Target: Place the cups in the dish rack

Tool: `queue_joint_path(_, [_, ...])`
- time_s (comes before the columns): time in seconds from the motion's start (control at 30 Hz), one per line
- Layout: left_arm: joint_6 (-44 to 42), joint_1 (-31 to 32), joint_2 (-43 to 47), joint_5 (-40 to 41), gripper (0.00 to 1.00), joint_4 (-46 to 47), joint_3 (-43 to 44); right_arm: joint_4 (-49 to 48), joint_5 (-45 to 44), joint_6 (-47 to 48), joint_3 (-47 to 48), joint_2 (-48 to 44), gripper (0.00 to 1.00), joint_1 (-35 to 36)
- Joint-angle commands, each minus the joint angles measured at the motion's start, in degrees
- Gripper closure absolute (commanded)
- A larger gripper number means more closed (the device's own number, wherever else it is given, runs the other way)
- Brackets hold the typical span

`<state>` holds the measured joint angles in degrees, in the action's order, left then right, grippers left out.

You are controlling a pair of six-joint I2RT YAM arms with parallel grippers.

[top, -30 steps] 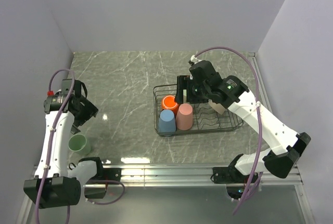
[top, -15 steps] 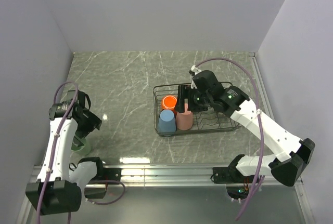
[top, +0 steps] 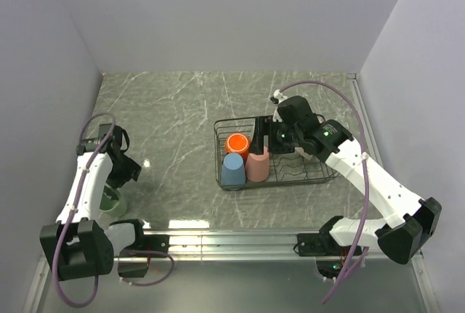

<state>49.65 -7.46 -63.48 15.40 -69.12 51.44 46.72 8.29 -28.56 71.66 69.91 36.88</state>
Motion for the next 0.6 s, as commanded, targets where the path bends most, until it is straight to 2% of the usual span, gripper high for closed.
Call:
queue_joint_path(0.0, [0.0, -0.6, -0.9, 0.1, 0.17, 4.5, -2.2, -0.8, 1.4, 2.5, -0.2, -1.8, 0.18, -1.9])
queue_joint_path(0.13, [0.6, -1.0, -2.2, -1.1, 0.27, 5.8, -2.2, -1.0, 1.9, 2.3, -1.1, -2.2, 0.18, -2.7])
queue_joint_path(0.23, [-0.2, -0.9, -2.7, -1.9, 0.45, 6.8, -2.0, -1.3, 2.3, 1.8, -1.9, -2.4, 0.18, -3.0])
queue_joint_path(0.27, [-0.4, -0.9, -3.0, -2.2, 0.6, 7.4, -2.1, -1.4, 2.2, 1.6, -2.1, -2.3, 0.19, -3.0])
queue_joint_path(0.33, [-1.3, -1.0, -3.3, -3.0, 0.74, 8.0, -2.1, -1.4, 2.0, 1.5, -2.2, -2.2, 0.19, -3.0])
queue_joint_path(0.37, [-1.7, -1.0, -3.4, -3.7, 0.91, 8.5, -1.9, -1.4, 1.8, 1.4, -2.1, -2.2, 0.19, -3.2])
queue_joint_path(0.4, [-2.4, -1.0, -3.4, -4.0, 0.97, 8.5, -1.6, -1.2, 1.6, 1.4, -2.0, -2.1, 0.19, -3.1])
queue_joint_path(0.57, [-4.2, -0.9, -3.8, -5.4, 1.0, 7.2, 4.9, -0.2, 0.1, 0.9, -0.1, -1.5, 0.19, -3.6])
